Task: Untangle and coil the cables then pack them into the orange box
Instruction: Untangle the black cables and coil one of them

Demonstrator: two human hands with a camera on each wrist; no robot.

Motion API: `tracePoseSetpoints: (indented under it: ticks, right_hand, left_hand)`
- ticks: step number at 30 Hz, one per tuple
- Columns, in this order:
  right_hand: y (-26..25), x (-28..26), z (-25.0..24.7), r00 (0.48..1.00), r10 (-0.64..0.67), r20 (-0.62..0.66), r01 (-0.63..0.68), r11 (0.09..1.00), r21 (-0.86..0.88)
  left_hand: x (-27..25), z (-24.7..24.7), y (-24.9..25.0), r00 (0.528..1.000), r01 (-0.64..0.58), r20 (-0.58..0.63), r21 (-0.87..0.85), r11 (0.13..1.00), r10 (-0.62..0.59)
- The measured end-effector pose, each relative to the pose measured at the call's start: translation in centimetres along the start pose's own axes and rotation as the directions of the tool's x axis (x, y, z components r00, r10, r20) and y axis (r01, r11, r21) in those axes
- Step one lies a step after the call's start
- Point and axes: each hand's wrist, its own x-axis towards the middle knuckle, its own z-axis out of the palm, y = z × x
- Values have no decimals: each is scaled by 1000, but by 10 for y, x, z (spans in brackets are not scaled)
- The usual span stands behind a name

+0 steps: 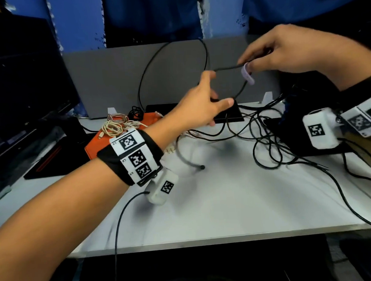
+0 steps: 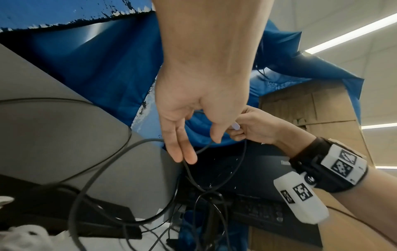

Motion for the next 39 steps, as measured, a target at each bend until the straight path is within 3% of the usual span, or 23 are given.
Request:
tracePoseSetpoints:
  ticks: [3, 6, 7, 10, 12, 15, 17, 21, 24, 28, 31, 33, 34, 36, 38, 39]
  right_hand:
    - [-12, -7, -1, 997, -31, 65, 30, 999, 15]
    - [-18, -12, -4, 990, -51, 134, 49, 999, 16]
    - [-19, -13, -5, 986, -63, 156, 62, 998, 14]
    - [-24, -20, -9, 976, -85, 198, 74, 995, 60]
    - [-23, -24, -14, 978, -94, 185, 69, 988, 139]
    - [-5, -24, -20, 993, -59, 106, 36, 978, 206]
    - [19, -18, -22, 1000, 27, -9, -24, 971, 236]
    - [71, -5, -19, 961, 195, -195, -147, 961, 236]
    - [98, 0, -14, 945, 255, -206, -214, 956, 201]
    - [126, 4, -10, 903, 377, -208, -317, 909, 270]
    - [145, 3, -16, 837, 451, -311, -369, 884, 288]
    - [145, 3, -23, 816, 487, -312, -429, 871, 239]
    - [138, 3, -25, 830, 491, -263, -454, 870, 191]
    - [115, 1, -24, 893, 449, -24, -442, 887, 138]
    - [75, -3, -18, 951, 284, 123, -305, 926, 221]
    - [52, -4, -15, 981, 174, 90, -192, 946, 261]
  left_hand:
    - [9, -4, 8, 998, 20, -65, -89, 996, -26]
    - [12, -9, 11, 990, 109, -35, -423, 900, -136]
    - [10, -12, 11, 991, 98, -40, -444, 891, -129]
    - [7, -21, 12, 997, -66, -48, -138, 988, 60]
    - [7, -28, 13, 990, -129, -58, 6, 992, 129]
    - [10, -52, 12, 979, -64, -200, -132, 989, 37]
    - [6, -78, 8, 940, -69, -342, -205, 976, -6]
    - [-8, -115, -8, 884, -76, -467, -162, 984, -9]
    - [-18, -125, -19, 861, -34, -506, -160, 987, -52]
    - [-31, -144, -37, 786, -33, -603, -257, 966, -134]
    - [-40, -144, -43, 823, -58, -552, -315, 947, -134]
    - [-45, -137, -41, 856, -75, -504, -342, 937, -116]
    - [-47, -133, -39, 869, -84, -483, -358, 930, -108]
    - [-50, -123, -33, 895, -100, -436, -394, 914, -90]
    - [-50, -112, -22, 921, -126, -387, -400, 908, -43]
    - [-50, -106, -15, 935, -145, -354, -380, 914, 2]
